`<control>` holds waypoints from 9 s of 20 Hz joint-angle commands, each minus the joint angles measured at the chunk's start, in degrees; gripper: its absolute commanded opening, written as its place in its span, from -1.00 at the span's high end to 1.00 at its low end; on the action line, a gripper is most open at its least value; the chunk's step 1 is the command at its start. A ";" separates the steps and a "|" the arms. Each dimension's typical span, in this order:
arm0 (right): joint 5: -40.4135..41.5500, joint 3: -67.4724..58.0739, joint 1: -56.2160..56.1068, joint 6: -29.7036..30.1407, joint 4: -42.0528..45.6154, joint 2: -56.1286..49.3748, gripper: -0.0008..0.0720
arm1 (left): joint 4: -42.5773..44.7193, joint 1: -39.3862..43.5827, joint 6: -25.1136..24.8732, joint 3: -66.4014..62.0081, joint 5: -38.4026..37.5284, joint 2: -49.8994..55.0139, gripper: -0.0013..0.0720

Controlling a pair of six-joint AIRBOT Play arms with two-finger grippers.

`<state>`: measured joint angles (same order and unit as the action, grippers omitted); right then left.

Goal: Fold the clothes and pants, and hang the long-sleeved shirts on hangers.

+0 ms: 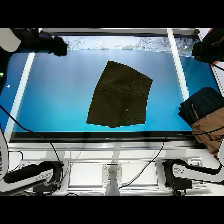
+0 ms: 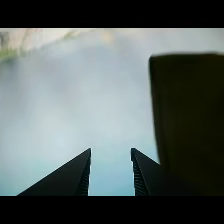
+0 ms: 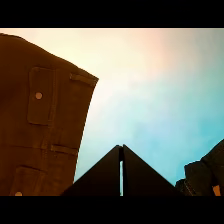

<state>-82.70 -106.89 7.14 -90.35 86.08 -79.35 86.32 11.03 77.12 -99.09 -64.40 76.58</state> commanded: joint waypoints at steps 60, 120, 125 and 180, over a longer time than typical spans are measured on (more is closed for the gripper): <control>18.93 62.16 -5.07 30.03 -54.69 6.32 0.87 | -38.60 -1.49 -26.64 44.85 2.32 9.97 0.88; 22.95 42.05 7.63 7.87 -14.82 7.72 -0.32 | -31.45 2.34 -7.45 51.25 11.13 -4.59 -0.93; 4.42 41.35 14.67 26.51 -42.01 -7.15 -0.47 | -31.47 2.34 -7.43 51.25 15.28 -4.57 -0.93; 14.64 37.83 -10.51 37.44 -56.57 -21.73 0.08 | -31.47 2.36 -7.43 51.25 16.87 -4.50 -0.92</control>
<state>-67.81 -68.99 -1.10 -57.71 36.16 -101.14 54.85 13.41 69.67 -47.81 -47.57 72.03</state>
